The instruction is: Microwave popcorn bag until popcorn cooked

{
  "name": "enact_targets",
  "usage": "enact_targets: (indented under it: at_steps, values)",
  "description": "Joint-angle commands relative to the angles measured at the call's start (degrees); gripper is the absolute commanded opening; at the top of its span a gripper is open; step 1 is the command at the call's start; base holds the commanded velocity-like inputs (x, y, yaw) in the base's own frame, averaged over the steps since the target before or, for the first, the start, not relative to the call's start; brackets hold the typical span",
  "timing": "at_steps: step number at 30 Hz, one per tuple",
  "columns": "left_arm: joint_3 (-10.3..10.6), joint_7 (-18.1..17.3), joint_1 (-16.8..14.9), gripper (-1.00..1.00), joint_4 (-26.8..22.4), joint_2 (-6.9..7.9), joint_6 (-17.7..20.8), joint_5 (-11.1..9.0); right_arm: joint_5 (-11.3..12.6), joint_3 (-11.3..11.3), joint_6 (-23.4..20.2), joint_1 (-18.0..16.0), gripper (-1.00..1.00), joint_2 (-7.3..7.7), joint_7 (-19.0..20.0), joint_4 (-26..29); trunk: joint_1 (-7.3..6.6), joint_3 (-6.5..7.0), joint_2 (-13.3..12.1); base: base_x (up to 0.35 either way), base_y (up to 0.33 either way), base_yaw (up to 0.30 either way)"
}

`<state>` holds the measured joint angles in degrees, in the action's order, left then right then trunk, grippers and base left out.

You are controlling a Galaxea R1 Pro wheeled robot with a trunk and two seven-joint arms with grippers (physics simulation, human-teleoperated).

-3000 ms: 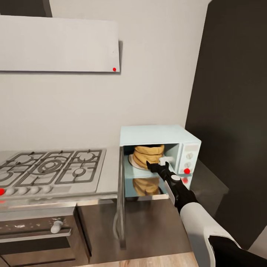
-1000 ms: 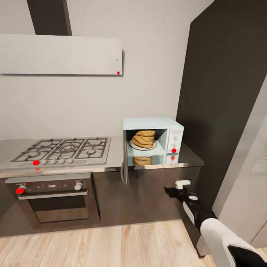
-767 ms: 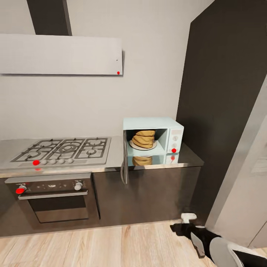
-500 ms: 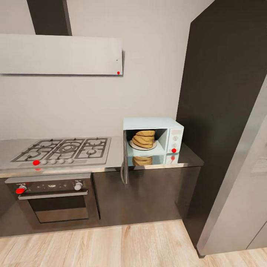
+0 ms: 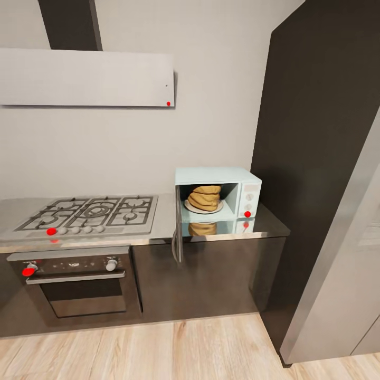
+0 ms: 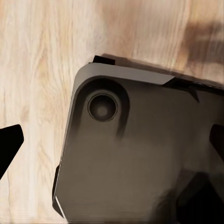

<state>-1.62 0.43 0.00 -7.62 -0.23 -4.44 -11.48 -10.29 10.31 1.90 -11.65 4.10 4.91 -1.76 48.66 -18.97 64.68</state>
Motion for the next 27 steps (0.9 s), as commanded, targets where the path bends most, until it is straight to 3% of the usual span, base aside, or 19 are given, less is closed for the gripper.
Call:
enact_targets:
  at_steps: [1, 13, 27]
  values:
    - [-0.06, 0.03, -0.02, 1.00, 0.14, -0.05, -0.12, -0.16, -0.58, 0.50, 0.29, 0.07, 1.00, -0.01, 0.11, -0.17, 0.01, -0.05, 0.04, 0.131, 0.000, 0.000]
    - [-0.14, 0.01, 0.00, 1.00, 0.32, 0.00, -0.17, -0.15, -0.66, 0.46, 0.30, 0.31, 1.00, -0.15, 0.18, -0.17, 0.01, -0.05, 0.04, 0.103, 0.000, 0.000]
    - [-0.23, 0.01, -0.02, 1.00, 0.32, 0.14, -0.18, -0.30, -0.70, 0.48, 0.38, 0.31, 1.00, -0.06, 0.13, -0.17, 0.01, -0.05, 0.04, 0.223, 0.000, 0.000]
